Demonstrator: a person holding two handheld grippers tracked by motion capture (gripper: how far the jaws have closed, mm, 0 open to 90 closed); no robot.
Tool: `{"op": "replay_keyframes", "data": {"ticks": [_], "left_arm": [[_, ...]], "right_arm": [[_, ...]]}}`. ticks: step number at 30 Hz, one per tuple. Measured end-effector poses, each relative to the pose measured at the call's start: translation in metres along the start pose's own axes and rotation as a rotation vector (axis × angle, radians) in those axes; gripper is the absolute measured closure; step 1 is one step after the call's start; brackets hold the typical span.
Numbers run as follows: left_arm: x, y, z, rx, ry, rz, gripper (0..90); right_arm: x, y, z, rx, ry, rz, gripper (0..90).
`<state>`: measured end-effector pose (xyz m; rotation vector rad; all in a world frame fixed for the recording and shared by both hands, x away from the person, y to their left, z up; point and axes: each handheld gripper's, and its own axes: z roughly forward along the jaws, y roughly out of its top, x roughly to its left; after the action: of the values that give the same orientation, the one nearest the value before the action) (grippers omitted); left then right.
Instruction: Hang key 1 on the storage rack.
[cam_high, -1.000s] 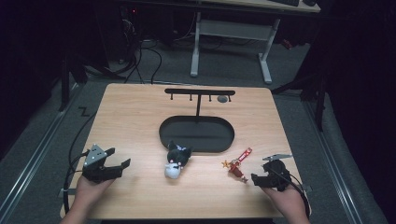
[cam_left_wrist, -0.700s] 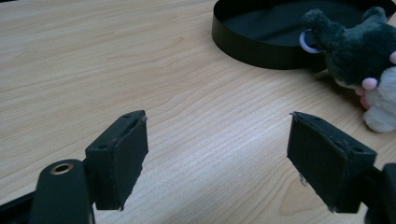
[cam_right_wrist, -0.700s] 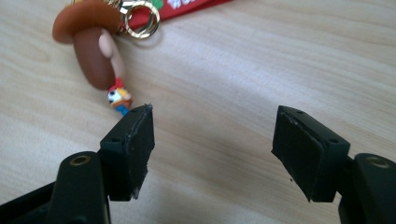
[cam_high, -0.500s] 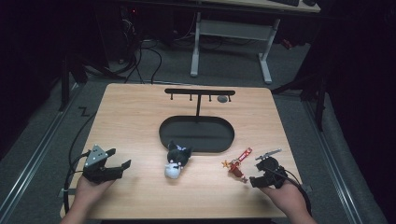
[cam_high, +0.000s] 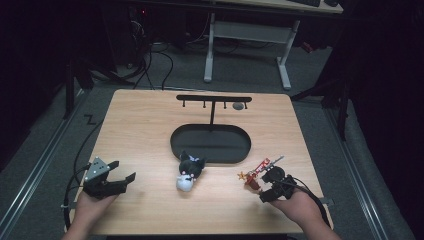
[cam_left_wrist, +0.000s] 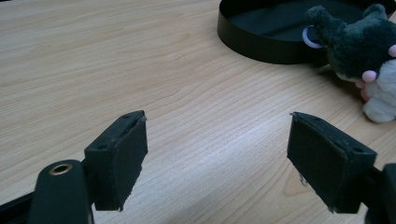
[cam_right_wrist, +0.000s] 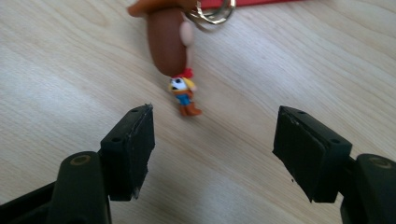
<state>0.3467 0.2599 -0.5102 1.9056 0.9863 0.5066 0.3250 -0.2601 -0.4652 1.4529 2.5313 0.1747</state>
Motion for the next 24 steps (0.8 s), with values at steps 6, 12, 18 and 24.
{"op": "replay_keyframes", "data": {"ticks": [6,12,18,24], "left_arm": [[0.001,-0.002,-0.003,-0.002,0.006,-0.008,20.5],[0.002,-0.003,-0.005,-0.002,0.009,-0.008,20.5],[0.002,-0.003,-0.005,-0.001,0.008,-0.008,20.6],[0.002,-0.003,-0.004,0.002,0.006,-0.002,20.7]], "right_arm": [[0.009,0.01,0.002,0.005,0.022,-0.044,26.0],[0.022,0.021,0.007,0.0,-0.008,-0.102,31.3],[0.029,0.03,0.015,0.003,-0.038,-0.129,42.6],[0.032,0.036,0.019,0.005,-0.053,-0.131,49.2]]}}
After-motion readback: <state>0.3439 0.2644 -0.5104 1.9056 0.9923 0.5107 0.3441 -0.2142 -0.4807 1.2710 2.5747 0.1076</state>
